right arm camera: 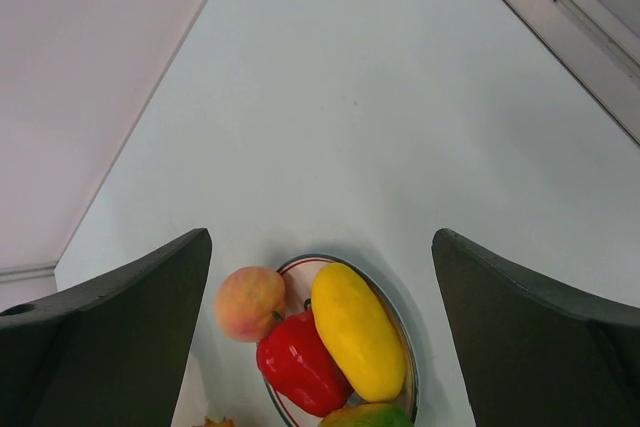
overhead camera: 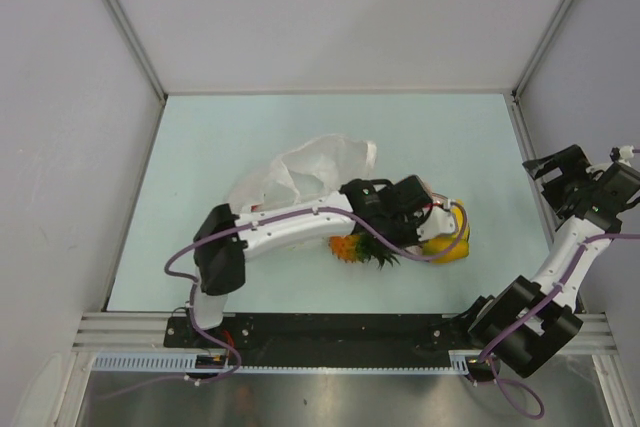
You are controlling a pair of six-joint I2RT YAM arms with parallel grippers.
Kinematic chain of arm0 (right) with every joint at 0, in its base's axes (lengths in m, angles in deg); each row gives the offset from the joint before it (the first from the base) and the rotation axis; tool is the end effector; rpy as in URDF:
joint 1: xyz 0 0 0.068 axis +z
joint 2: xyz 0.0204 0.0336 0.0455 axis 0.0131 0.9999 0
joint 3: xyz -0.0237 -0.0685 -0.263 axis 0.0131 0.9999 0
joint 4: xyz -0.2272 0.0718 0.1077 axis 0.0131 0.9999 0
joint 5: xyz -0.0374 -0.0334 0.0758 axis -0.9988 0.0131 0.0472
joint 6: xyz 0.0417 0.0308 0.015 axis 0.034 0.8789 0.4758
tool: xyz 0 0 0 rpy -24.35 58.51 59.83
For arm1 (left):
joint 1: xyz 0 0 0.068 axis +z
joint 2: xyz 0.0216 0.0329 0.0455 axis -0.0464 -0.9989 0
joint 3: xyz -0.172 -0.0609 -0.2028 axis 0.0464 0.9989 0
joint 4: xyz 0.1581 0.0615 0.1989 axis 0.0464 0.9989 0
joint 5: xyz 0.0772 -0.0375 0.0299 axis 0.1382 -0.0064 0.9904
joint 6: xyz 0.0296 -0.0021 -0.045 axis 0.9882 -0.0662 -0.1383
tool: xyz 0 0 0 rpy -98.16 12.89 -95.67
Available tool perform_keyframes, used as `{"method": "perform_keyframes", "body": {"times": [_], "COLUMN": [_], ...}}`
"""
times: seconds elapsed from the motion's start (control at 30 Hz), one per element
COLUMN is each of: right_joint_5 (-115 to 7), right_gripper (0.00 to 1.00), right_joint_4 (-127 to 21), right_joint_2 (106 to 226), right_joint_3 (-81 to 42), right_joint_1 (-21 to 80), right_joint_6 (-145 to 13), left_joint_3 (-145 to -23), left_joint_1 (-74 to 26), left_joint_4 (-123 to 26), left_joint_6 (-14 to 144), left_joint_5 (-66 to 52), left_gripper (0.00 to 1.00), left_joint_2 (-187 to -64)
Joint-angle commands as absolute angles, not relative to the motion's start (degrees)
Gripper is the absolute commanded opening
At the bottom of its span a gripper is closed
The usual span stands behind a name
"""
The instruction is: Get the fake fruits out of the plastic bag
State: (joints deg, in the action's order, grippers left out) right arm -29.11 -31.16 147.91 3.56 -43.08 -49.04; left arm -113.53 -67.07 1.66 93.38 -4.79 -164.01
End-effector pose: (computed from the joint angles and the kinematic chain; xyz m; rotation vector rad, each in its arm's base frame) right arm 0.1854 -0.1514 0.3061 0.8688 1.8806 0.3921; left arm 0.1466 -0.4078 0.2672 1.8637 1.9340 -0.4457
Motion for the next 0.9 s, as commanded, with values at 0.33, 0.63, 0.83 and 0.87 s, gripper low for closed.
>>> {"method": "perform_keyframes", "body": {"times": [0.33,0.63,0.83,0.87], "right_joint_5": [-27.0,-28.8,-29.6,-29.8], "right_gripper": [0.97,0.97,0.97,0.97], "right_joint_4": [-28.1,-26.3,-25.2,-25.0], "right_joint_2": [148.7,148.9,149.1,149.2], "right_joint_3": [2.9,2.8,2.8,2.8], "right_joint_1": [-42.7,-43.1,-45.2,-45.4], "right_joint_6": [-53.0,-55.7,-56.8,-57.2], "left_joint_3": [-116.5,-116.7,-116.7,-116.7], "left_joint_1": [-59.3,-57.5,-55.0,-54.6], "left_joint_4": [-0.3,-8.4,-16.6,-17.8], "left_joint_6": [92.9,95.7,93.1,92.4], "left_joint_5": [-18.9,-26.1,-32.1,-32.9], "left_gripper": [0.00,0.00,0.00,0.00], "left_joint_2": [-154.1,-155.0,-155.0,-155.1]}}
